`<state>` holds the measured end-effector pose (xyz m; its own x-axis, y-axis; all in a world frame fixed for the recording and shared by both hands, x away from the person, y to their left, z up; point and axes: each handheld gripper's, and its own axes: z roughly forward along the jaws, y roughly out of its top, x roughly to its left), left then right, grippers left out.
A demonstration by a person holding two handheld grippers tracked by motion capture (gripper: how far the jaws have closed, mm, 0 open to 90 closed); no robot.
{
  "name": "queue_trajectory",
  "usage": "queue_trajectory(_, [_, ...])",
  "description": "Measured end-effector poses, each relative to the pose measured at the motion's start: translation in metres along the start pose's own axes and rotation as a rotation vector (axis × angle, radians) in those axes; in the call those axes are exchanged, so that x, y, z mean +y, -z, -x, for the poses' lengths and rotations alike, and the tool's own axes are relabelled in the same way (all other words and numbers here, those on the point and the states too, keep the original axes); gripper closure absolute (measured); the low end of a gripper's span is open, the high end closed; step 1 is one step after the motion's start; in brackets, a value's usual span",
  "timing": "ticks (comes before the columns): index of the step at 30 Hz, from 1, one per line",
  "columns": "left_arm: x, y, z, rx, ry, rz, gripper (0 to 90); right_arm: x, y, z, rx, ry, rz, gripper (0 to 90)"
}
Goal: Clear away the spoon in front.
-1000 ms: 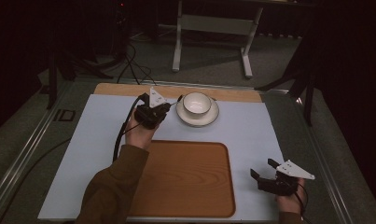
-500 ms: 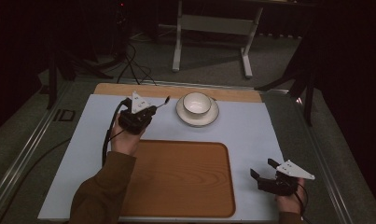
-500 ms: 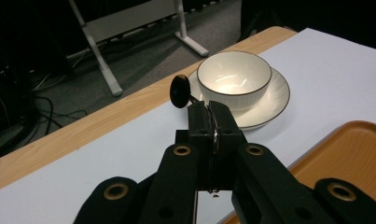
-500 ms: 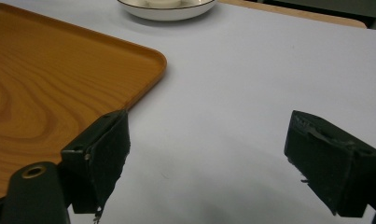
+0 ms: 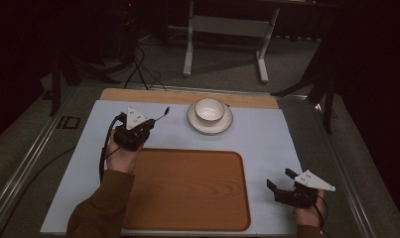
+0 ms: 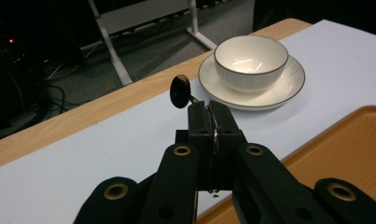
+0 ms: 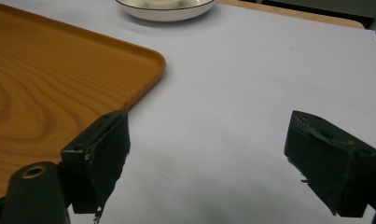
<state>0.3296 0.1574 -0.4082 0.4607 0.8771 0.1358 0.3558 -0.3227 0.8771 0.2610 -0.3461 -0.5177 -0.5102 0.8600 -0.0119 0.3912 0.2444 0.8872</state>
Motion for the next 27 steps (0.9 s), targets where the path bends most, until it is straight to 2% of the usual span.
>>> queue_trajectory(7, [-0.012, 0.009, -0.001, 0.013, 0.005, 0.007, 89.0, 0.0, 0.0, 0.0, -0.001, -0.001, 0.003, 14.0])
queue_trajectory(27, [-0.045, 0.029, -0.001, 0.037, 0.016, -0.011, 89.0, 0.0, 0.0, -0.001, -0.002, -0.001, 0.002, 14.0])
